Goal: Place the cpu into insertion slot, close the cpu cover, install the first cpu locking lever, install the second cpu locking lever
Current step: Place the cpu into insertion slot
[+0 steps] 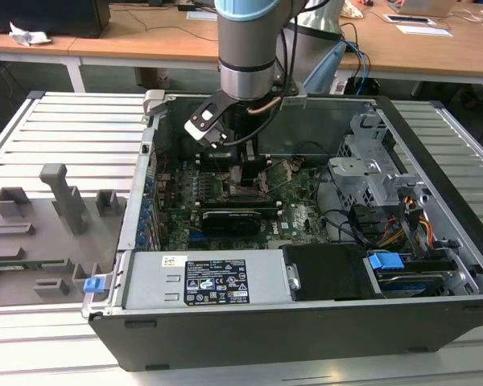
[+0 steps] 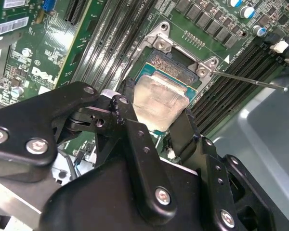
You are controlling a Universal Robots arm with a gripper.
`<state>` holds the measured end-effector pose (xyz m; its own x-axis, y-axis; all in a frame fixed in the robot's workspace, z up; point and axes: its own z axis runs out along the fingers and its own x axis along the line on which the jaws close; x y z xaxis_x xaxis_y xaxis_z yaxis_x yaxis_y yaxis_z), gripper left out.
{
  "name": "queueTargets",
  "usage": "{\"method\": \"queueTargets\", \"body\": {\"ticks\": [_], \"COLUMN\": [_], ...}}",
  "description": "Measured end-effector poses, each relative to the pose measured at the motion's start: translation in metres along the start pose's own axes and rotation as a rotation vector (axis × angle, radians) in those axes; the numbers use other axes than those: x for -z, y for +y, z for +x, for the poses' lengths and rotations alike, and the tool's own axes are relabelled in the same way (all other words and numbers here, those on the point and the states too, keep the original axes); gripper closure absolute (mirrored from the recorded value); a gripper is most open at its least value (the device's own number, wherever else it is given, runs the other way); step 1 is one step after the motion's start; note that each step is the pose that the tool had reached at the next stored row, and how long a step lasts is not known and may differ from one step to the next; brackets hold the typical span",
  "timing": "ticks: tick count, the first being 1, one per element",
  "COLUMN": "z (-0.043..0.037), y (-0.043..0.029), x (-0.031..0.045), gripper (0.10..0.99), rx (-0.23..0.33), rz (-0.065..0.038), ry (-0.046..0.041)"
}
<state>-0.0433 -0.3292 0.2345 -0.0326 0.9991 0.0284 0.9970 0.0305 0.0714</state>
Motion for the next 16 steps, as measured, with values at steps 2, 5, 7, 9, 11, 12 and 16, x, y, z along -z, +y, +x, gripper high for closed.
{"method": "queueTargets", "body": {"ticks": [2, 5, 7, 9, 11, 12, 16], "z": [0.0002, 0.0013, 0.0021, 0.0033, 0.0037, 0.0040, 0.0055], "y": [-0.0002, -0.0007, -0.0008, -0.0011, -0.0015, -0.0016, -0.0019], "x": [-0.0033, -0.0092, -0.0106, -0.0136, -0.0157, -0.0173, -0.0211], "gripper": [0.549, 0.549, 0.549, 0.549, 0.549, 0.549, 0.549], "rx": [0.000, 0.000, 0.000, -0.008, -0.024, -0.037, -0.048], "rz": [0.000, 0.000, 0.000, 0.000, -0.001, -0.001, -0.001], "ry": [-0.0001, 0.0000, -0.0002, -0.0005, -0.0017, -0.0026, -0.0034]}}
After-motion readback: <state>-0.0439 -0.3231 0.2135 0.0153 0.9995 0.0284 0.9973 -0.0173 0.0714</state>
